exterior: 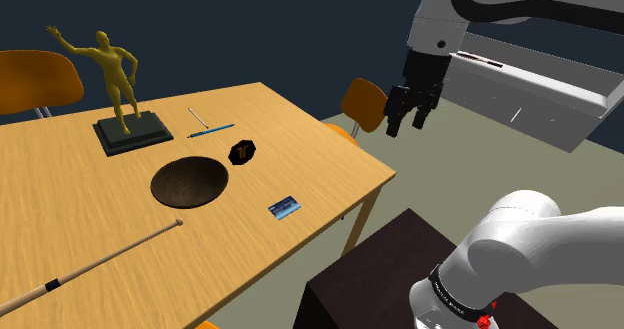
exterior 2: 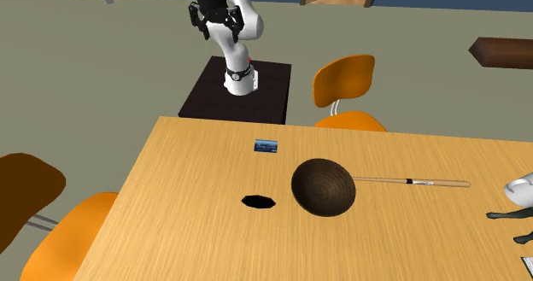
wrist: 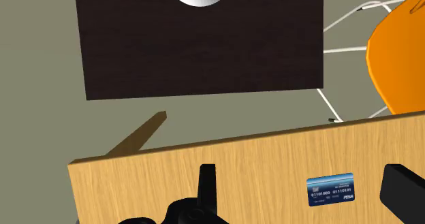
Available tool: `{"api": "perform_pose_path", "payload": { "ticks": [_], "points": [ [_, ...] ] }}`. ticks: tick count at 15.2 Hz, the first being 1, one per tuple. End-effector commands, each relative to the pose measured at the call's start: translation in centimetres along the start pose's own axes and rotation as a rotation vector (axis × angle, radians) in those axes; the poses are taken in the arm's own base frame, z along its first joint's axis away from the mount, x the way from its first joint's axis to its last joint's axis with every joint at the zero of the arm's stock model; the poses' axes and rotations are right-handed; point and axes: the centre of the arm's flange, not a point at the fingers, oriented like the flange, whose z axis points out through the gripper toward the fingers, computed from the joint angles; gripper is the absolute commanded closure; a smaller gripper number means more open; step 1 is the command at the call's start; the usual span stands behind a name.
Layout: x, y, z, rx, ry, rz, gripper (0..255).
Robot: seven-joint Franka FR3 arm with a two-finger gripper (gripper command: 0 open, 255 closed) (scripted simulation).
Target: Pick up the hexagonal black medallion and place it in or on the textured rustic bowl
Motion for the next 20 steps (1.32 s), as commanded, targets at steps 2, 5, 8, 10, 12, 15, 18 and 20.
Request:
{"api": "perform_pose_path", "payload": {
  "ticks": [2, 5, 8, 10, 12, 15, 18, 20],
  "points": [
    [0.5, -1.1, 0.5, 0.005, -0.001, 0.035, 0],
    [2.0, -4.2, 2.0, 0.018, -0.002, 0.141, 0],
    [3.9, -7.1, 3.5, 0.032, -0.004, 0.246, 0],
    [5.3, -8.9, 4.4, 0.041, -0.005, 0.316, 0],
    [6.9, -10.7, 5.4, 0.051, -0.006, 0.387, 0],
    [9.4, -13.1, 6.7, 0.064, -0.008, 0.492, 0],
    [12.2, -15.3, 8.1, 0.078, -0.01, 0.597, 0],
    [14.2, -16.6, 9.0, 0.087, -0.011, 0.668, 0]
  ]
}}
